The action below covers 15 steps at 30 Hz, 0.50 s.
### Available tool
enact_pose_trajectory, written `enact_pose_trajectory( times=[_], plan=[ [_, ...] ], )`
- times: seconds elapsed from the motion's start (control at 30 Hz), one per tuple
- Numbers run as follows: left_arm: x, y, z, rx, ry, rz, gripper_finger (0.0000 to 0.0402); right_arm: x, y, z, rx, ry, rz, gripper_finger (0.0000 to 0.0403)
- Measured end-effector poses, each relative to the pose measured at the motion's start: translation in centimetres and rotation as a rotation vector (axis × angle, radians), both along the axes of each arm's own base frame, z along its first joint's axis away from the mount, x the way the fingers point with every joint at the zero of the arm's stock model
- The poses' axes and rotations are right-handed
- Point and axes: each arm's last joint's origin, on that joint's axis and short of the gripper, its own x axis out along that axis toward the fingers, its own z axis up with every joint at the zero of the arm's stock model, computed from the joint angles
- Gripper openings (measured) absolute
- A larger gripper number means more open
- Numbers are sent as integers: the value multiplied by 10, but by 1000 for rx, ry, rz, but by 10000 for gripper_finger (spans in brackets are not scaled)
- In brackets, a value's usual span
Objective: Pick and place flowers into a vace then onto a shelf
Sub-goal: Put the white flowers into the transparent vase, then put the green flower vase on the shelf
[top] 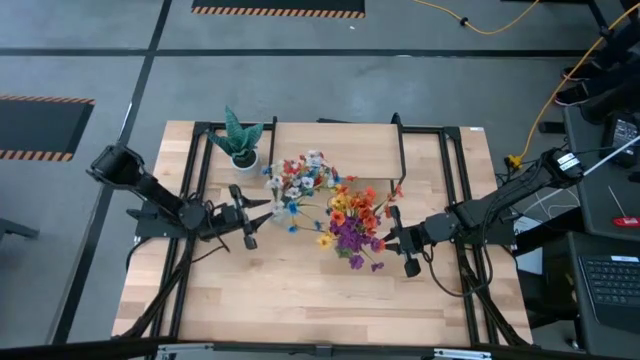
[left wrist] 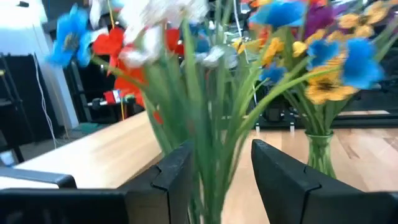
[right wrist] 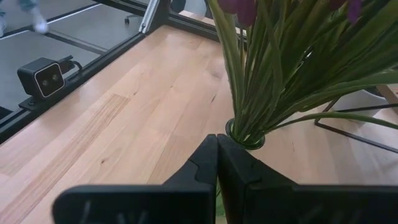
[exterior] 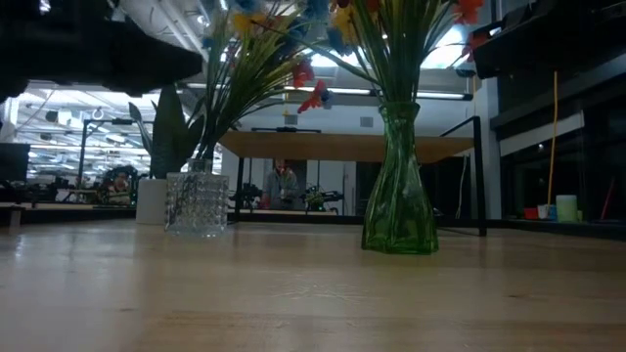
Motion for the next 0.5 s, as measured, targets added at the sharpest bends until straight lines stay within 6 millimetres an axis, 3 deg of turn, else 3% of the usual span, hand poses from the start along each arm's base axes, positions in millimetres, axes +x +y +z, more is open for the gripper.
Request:
enact_pose_trajectory(
  times=[0.33,0.5],
  plan=[
    [-24,-24,10,-23,15,97,109,0,0,1,4,-7,-1,10],
    [-34,-39,8,-52,20,1,71,0,0,2,10,-16,-2,10]
  ],
)
